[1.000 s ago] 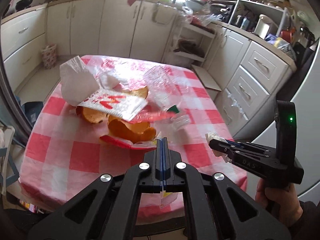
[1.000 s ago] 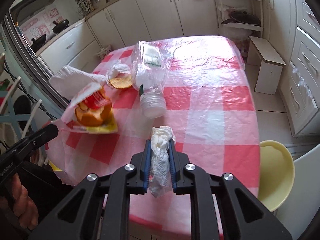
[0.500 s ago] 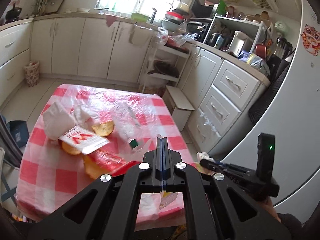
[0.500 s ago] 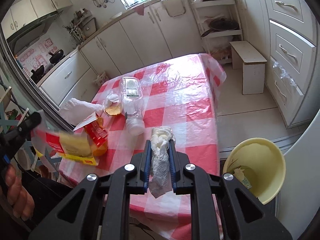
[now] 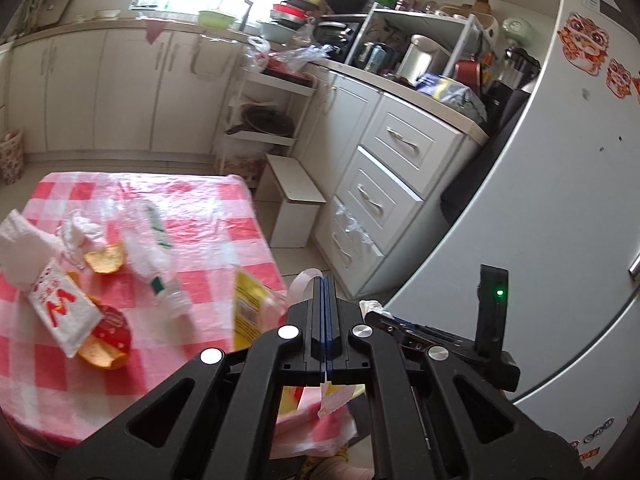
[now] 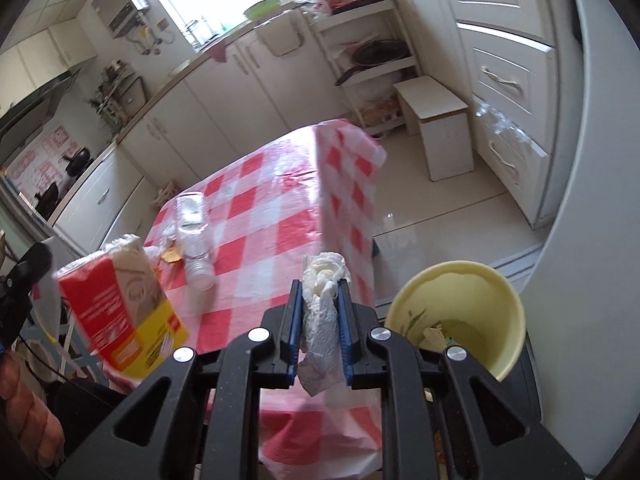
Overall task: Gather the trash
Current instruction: 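Carry tissue and scrap over the yellow bucket and open both grippers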
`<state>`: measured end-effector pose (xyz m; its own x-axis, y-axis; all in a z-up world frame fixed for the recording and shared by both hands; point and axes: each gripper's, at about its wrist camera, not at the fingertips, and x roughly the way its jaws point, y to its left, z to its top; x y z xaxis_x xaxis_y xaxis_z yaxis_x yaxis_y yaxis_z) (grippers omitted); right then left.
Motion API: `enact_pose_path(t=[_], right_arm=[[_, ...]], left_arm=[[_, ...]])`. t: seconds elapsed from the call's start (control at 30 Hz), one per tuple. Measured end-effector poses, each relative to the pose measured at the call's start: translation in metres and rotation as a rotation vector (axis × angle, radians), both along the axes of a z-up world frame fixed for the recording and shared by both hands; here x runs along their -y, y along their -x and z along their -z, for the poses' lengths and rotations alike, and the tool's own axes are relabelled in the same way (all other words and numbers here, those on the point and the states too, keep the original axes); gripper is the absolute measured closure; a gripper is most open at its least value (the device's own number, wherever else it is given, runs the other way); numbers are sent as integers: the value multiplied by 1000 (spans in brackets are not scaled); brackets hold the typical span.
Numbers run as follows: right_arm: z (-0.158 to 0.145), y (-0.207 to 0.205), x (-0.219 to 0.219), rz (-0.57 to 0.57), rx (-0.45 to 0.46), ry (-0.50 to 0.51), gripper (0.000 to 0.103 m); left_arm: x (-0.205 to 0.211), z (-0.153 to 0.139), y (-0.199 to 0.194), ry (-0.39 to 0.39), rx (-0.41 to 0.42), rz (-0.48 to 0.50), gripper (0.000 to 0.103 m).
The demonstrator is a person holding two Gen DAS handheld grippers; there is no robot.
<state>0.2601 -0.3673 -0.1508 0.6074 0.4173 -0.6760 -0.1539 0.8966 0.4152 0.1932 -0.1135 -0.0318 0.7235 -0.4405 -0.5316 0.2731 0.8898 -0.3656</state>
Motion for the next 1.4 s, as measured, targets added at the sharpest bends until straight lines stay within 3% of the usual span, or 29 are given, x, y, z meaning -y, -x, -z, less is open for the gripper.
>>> enact_pose_path(t=[0.17, 0.4, 0.5, 0.63, 0.73, 0.83, 0.97, 1.13, 1.4], right_arm=[[14, -3, 25, 64, -47, -13, 86], [61, -22, 53, 132, -176, -29, 85], [85, -32, 65, 165, -246, -82, 81], [96, -36, 77, 209, -285, -113, 68], [91, -35, 82, 218, -271, -114, 57], [79, -28, 94, 277, -239, -113, 56], [46, -12, 112, 371, -131, -82, 51], [13, 4, 122, 399, -14, -40, 49], [10, 1, 131, 400, -3, -82, 49]], left_arm=[[39, 6, -12, 9, -10, 67, 103], [90, 27, -38, 25, -52, 132, 103], [107, 43, -53, 19, -83, 145, 103], [126, 66, -69, 6, -129, 153, 103], [136, 81, -77, -2, -159, 160, 103], [146, 96, -84, -10, -185, 164, 103], [160, 115, -93, -20, -217, 177, 103], [187, 142, -105, -59, -259, 188, 103], [218, 190, -125, -130, -343, 170, 103]])
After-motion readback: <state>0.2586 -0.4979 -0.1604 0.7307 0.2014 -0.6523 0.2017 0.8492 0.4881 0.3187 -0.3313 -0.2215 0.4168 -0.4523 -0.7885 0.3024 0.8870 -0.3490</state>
